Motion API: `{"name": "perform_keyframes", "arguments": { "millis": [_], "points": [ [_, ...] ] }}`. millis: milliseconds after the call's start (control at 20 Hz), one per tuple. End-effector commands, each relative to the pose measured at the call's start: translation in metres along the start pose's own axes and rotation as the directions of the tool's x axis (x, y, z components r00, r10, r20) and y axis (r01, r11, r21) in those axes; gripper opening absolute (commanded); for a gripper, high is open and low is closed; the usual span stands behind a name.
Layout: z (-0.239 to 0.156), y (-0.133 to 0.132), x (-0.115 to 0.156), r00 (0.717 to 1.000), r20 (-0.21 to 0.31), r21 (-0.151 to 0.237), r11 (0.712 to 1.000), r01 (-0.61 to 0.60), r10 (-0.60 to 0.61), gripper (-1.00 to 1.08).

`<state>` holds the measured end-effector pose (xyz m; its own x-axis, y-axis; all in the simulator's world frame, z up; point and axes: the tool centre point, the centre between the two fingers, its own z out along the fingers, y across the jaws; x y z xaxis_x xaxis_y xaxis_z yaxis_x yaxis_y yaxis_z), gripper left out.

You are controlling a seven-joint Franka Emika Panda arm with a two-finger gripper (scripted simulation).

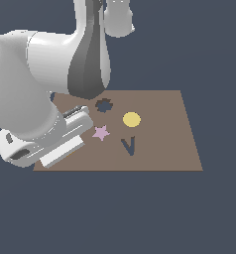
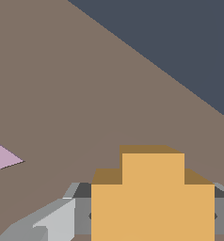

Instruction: Insert a designated object into the corresponding slot on a board.

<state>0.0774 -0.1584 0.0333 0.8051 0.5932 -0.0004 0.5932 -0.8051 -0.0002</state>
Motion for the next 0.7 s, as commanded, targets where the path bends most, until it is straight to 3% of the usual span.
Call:
{"name": "perform_keyframes", "arguments": {
  "millis": [0, 650],
  "points": [
    [0.0, -0.001, -0.001, 1.0, 0.0, 0.0, 1.0, -0.004, 0.004, -1.0],
    [-0.001, -0.023, -0.022, 0.99, 0.0, 0.0, 0.99, -0.143, 0.143, -1.0]
  ]
}}
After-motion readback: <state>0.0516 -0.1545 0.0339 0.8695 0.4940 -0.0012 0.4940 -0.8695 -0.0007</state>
